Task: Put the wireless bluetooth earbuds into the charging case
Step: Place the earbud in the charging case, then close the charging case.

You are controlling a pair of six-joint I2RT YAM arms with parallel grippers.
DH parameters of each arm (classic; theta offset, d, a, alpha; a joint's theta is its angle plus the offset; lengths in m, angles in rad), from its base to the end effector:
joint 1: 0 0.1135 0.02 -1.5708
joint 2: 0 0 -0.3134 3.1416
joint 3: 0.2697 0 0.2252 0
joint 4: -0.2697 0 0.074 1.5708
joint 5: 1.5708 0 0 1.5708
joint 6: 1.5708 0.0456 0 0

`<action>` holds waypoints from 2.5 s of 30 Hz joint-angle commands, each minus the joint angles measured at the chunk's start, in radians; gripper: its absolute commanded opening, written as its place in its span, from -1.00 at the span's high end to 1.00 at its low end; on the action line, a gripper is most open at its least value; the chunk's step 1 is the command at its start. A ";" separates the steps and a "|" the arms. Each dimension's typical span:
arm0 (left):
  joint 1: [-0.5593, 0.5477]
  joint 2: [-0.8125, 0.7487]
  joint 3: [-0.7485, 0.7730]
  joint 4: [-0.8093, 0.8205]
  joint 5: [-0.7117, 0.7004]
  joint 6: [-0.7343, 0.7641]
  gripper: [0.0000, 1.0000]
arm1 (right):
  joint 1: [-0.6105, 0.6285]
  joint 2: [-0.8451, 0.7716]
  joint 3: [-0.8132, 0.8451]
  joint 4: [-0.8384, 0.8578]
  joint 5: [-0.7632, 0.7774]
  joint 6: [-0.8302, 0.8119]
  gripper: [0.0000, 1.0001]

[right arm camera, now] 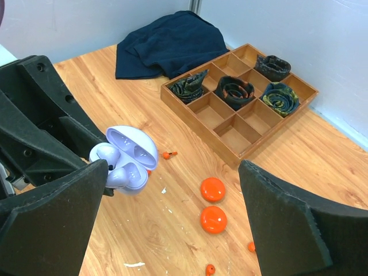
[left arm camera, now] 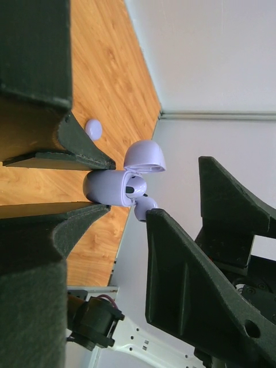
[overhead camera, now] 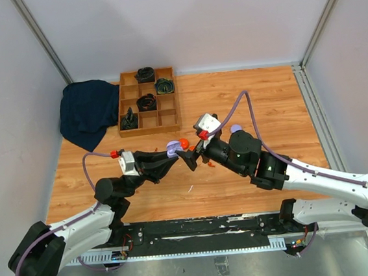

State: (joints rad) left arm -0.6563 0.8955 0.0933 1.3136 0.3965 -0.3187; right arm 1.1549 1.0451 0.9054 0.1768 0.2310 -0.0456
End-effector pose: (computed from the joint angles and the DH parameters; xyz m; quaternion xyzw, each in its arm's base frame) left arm 0.0838 -0.0868 0.3006 0.2508 0.4598 -0.4842 0.7009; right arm 0.0921 0.1827 0.4182 -0.3208 0.6156 0.3087 0.6502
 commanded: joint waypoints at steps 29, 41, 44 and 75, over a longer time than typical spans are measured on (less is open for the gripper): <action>0.006 -0.019 0.092 -0.198 0.193 0.112 0.99 | -0.201 -0.077 0.052 -0.266 -0.601 -0.105 -0.97; 0.006 -0.018 0.123 -0.207 0.274 0.122 0.99 | -0.202 0.028 0.112 -0.304 -0.781 -0.152 -0.98; 0.006 -0.017 0.124 -0.205 0.258 0.109 0.99 | -0.202 0.038 0.119 -0.324 -0.801 -0.159 -0.99; 0.006 -0.075 0.241 -0.659 0.279 0.320 0.94 | -0.202 -0.035 0.090 -0.453 -0.615 -0.305 -0.69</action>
State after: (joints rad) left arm -0.6563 0.8471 0.2764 0.8005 0.5842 -0.1162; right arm 0.9565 1.0214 0.9920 -0.2420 -0.4156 -0.2958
